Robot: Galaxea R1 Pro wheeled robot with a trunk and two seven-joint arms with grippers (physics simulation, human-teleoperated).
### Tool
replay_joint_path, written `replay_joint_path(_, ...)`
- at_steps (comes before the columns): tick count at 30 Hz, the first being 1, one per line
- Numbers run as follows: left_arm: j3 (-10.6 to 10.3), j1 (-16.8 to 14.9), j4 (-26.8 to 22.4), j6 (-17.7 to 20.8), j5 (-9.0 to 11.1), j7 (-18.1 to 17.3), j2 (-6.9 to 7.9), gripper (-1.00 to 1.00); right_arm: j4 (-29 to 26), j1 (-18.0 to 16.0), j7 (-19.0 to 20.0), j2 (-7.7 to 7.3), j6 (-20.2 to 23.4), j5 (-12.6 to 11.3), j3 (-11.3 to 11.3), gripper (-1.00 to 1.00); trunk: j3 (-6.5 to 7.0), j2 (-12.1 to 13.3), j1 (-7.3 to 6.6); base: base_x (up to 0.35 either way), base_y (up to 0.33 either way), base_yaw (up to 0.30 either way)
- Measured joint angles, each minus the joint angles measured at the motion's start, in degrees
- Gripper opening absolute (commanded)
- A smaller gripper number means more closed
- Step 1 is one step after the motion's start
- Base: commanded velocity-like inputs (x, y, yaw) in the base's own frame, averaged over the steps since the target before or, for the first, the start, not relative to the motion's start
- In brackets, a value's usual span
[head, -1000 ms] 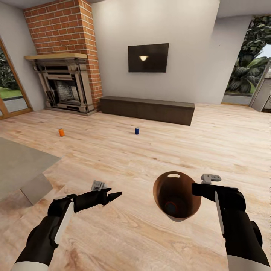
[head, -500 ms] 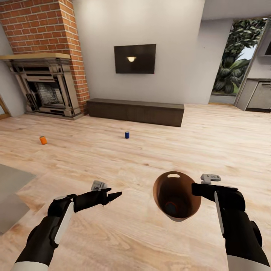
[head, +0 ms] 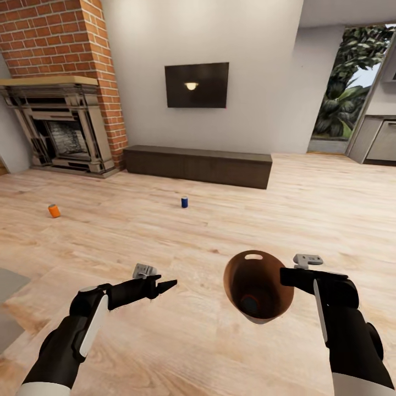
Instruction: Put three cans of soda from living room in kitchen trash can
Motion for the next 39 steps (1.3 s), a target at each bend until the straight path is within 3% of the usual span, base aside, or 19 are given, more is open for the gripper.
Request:
replay_joint_path(32, -0.77, 0.00, 0.00, -0.37, 0.00, -0.03, 0.00, 1.00, 0.00, 0.00, 0.00, -0.11, -0.01, 0.09, -0.34, -1.00, 0.00, 0.00, 0.00, 0.337, 0.000, 0.000)
replay_joint_path(39, -0.77, 0.00, 0.00, -0.37, 0.00, -0.03, 0.00, 1.00, 0.00, 0.00, 0.00, -0.07, 0.01, -0.08, -0.30, -1.00, 0.00, 0.00, 0.00, 0.337, 0.000, -0.133)
